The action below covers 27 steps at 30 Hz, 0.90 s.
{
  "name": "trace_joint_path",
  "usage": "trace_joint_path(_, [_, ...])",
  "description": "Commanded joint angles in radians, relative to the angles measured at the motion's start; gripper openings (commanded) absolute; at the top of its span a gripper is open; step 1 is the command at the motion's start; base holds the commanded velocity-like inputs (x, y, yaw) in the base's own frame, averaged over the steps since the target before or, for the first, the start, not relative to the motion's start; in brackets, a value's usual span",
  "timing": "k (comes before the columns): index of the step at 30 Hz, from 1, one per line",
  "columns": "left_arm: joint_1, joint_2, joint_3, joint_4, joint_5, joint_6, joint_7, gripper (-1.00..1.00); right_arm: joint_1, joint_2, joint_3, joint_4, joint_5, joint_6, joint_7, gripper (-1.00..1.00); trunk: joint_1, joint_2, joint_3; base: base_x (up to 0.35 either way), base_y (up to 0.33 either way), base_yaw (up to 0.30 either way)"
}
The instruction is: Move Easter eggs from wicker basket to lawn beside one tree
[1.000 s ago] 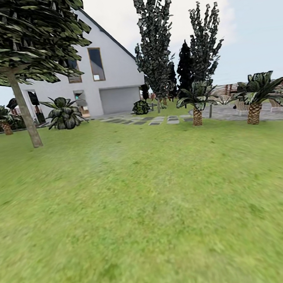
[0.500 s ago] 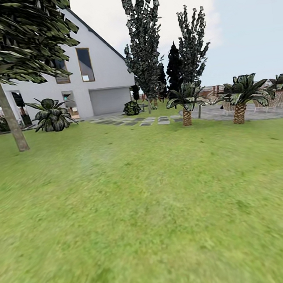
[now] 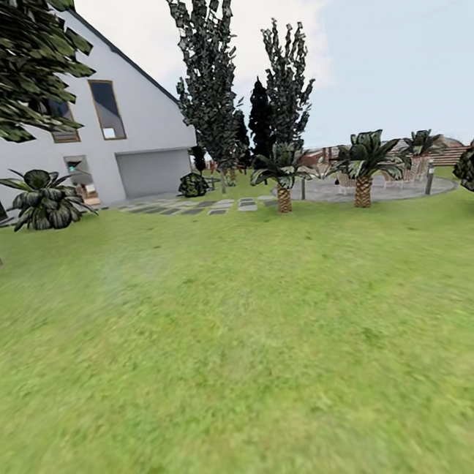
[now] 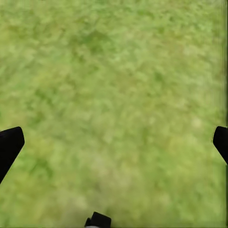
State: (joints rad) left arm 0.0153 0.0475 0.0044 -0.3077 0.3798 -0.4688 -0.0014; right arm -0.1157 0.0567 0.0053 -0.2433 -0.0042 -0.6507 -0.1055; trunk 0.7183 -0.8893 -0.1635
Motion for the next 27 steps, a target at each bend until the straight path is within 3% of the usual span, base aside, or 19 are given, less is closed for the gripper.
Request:
trace_joint_path(1, [0.001,0.000,0.000,-0.002,0.002,-0.001,0.000,1.00,-0.001,0.000,0.001,0.001,0.000,-0.003,-0.003,1.00,-0.004,0.006,0.002,0.000,0.000,-0.253])
trace_joint_path(8, [0.001,0.000,0.000,-0.002,0.002,0.001,0.003,1.00,-0.001,0.001,0.001,0.001,-0.003,-0.001,-0.004,1.00,-0.031,0.055,0.016,0.000,0.000,-0.136])
trace_joint_path(27, [0.001,0.002,0.000,-0.002,0.002,0.001,0.003,1.00,-0.001,0.002,-0.001,0.001,-0.004,-0.003,-0.007,1.00,-0.103,0.188,0.050,0.010,0.000,-0.003])
